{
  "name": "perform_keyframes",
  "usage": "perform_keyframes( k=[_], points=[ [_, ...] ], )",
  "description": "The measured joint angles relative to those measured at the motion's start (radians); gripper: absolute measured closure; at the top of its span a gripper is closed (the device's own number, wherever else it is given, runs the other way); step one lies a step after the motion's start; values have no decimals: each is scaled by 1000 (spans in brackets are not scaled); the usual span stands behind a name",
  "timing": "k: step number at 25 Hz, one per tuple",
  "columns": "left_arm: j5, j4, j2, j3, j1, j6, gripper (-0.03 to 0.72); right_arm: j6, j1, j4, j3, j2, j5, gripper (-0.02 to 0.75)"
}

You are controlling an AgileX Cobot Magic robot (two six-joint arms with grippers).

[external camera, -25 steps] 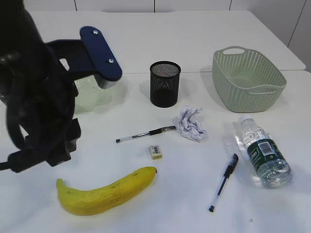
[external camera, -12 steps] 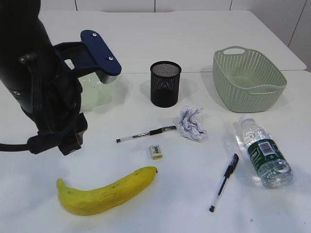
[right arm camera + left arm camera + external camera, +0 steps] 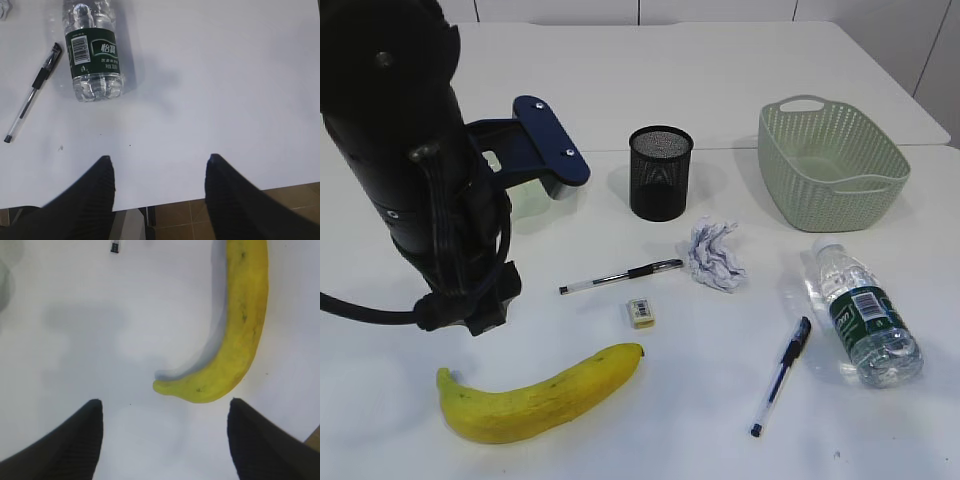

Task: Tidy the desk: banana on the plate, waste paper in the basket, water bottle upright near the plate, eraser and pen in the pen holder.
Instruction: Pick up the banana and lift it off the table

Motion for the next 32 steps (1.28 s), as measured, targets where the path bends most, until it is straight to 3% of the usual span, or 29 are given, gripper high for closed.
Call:
perform_keyframes(
  k=[32],
  points=[
    [-31, -4, 104, -1, 0, 10, 137, 0, 0, 0, 0, 0, 0, 307]
  ],
)
